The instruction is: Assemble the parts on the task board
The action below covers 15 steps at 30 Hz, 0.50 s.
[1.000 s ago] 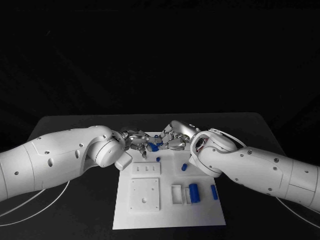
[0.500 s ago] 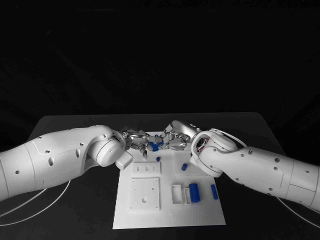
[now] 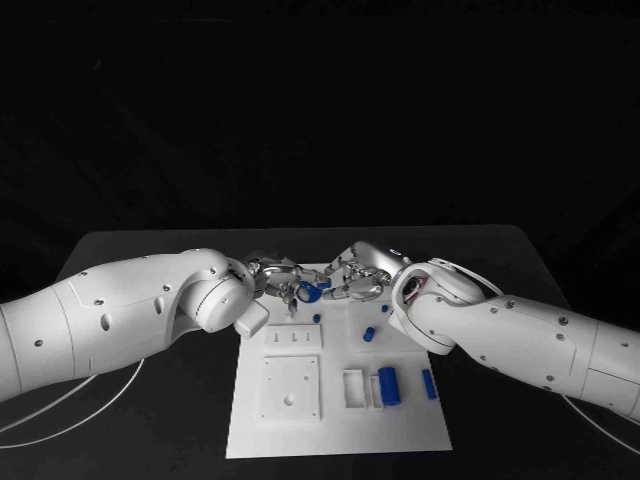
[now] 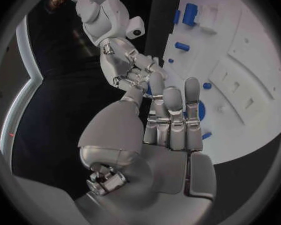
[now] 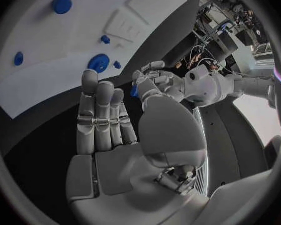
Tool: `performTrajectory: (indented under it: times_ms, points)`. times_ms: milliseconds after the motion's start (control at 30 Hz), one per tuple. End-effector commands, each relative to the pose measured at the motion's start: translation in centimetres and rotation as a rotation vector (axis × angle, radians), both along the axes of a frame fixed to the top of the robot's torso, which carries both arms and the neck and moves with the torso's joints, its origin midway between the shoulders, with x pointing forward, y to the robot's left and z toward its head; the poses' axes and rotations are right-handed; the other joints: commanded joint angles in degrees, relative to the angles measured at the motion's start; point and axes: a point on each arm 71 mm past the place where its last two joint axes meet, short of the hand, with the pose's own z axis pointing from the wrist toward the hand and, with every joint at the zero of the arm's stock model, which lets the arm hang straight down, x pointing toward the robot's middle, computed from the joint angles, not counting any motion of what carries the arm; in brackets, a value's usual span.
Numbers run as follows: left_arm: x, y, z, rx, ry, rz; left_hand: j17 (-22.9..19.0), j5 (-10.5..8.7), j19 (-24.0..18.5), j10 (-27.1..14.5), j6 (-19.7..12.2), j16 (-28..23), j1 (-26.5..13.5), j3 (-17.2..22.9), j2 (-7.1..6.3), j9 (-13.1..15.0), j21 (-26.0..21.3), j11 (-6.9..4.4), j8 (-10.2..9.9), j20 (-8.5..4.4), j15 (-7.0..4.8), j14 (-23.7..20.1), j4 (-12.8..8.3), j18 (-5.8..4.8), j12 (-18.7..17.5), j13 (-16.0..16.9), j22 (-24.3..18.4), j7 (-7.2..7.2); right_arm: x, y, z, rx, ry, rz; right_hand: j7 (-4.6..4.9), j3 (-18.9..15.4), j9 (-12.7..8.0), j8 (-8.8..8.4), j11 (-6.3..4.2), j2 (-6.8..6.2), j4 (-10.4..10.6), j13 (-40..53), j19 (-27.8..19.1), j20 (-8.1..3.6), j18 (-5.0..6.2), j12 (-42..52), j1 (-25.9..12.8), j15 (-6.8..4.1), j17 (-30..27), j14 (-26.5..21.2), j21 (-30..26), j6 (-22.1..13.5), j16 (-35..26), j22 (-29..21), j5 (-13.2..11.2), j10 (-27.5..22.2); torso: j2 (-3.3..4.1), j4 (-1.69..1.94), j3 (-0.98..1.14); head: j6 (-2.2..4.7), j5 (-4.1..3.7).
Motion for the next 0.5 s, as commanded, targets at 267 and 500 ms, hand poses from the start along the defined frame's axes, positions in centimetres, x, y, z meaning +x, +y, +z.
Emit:
performTrajectory:
  times_ms: [267,500]
  points:
    - [0.2,0.8,-0.3,0.118,-0.002,-0.009,0.2,0.90,0.7,2.3,7.2,-0.8,-0.6,3.2,-0.04,51.4,0.2,-0.59,0.4,-0.24,-0.12,1.1,-3.9,-0.41,-0.3,-0.3,-0.1,-4.82,0.3,-3.2,0.2,0.061,-0.035,-0.032,0.65,-1.2,0.0,-0.24,1.03,-1.53,3.6,-11.3,1.0,1.25,0.15,1.6,2.7,1.27,-6.9,-4.9,-6.9,-1.9,-0.6,-11.7,1.1,-4.0,-0.02,-0.03,0.10,0.04,0.31]
    - [0.4,1.6,-0.4,0.216,-0.025,0.000,0.4,1.93,1.6,2.5,8.1,-1.8,-1.0,3.2,-0.41,50.6,0.2,-0.93,0.3,-0.50,-0.39,2.5,-4.4,-0.37,0.3,-0.6,-0.2,-5.07,0.5,-5.7,0.4,0.118,-0.045,-0.071,0.37,-1.0,0.1,-0.23,0.84,-0.76,2.6,-16.3,-0.4,1.32,-0.30,0.7,3.2,1.26,-11.7,-5.5,-7.0,-0.4,-2.5,-15.7,1.9,-3.9,-0.08,-0.08,0.16,-0.11,0.35]
